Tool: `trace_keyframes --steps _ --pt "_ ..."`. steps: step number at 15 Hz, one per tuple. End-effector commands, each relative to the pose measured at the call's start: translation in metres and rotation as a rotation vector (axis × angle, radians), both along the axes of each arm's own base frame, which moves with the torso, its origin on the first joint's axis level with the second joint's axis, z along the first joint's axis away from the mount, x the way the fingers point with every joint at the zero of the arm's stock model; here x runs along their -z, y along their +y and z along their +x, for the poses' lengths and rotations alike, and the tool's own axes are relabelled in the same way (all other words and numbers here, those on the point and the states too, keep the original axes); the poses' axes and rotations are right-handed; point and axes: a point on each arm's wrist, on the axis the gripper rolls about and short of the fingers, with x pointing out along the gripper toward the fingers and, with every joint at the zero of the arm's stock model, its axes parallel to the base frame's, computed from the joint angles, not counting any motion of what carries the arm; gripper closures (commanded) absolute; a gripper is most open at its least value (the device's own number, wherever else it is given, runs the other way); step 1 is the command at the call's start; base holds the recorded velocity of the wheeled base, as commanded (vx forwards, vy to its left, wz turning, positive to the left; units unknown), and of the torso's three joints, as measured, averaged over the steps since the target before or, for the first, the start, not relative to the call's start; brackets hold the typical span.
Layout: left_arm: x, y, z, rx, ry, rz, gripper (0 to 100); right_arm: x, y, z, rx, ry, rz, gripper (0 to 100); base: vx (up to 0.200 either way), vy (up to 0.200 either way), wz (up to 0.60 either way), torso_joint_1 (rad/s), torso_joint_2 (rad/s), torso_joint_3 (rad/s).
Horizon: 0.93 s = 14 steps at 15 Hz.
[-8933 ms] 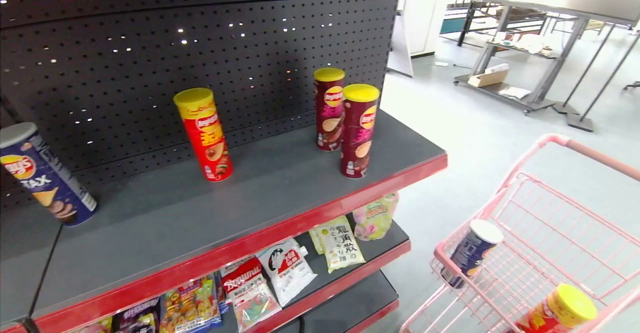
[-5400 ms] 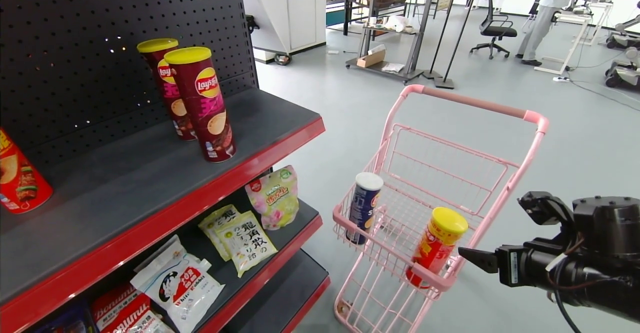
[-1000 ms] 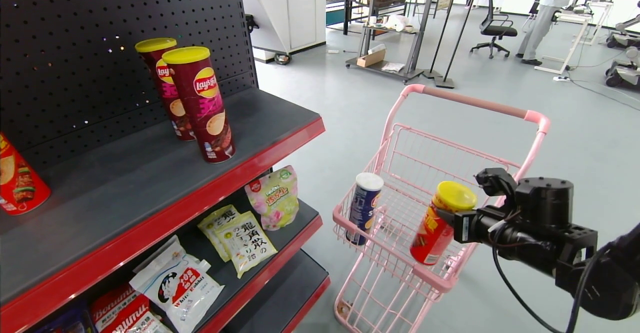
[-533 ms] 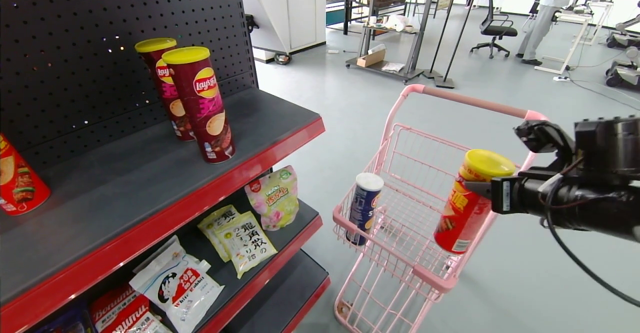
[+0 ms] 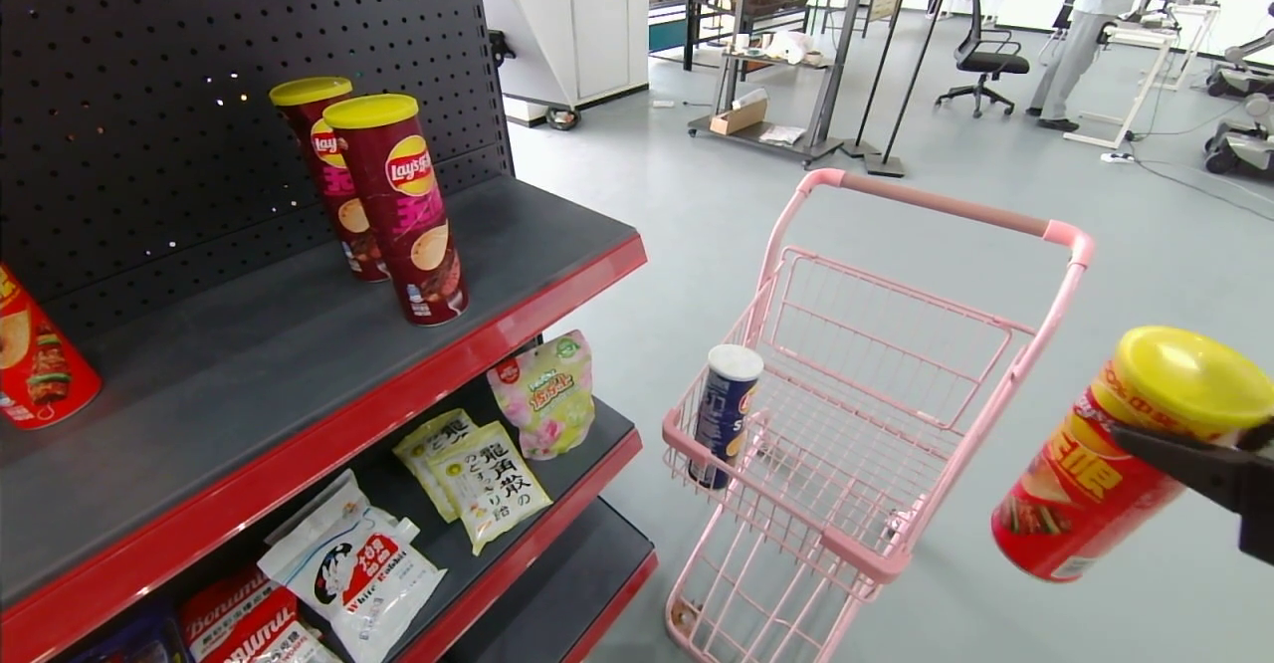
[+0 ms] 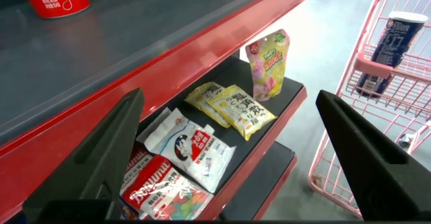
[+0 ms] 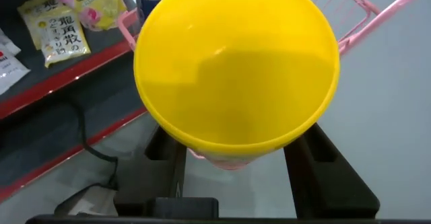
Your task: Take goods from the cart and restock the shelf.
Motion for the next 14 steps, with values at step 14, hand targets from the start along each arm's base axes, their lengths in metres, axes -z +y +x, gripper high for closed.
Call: trace_keyframes --steps 14 --pt "0.0 0.0 0.0 0.0 0.0 0.001 0 0.001 -0.008 -0.036 -0.014 -0.061 -0.027 100 0.0 0.0 0.0 0.144 -0.35 -0.2"
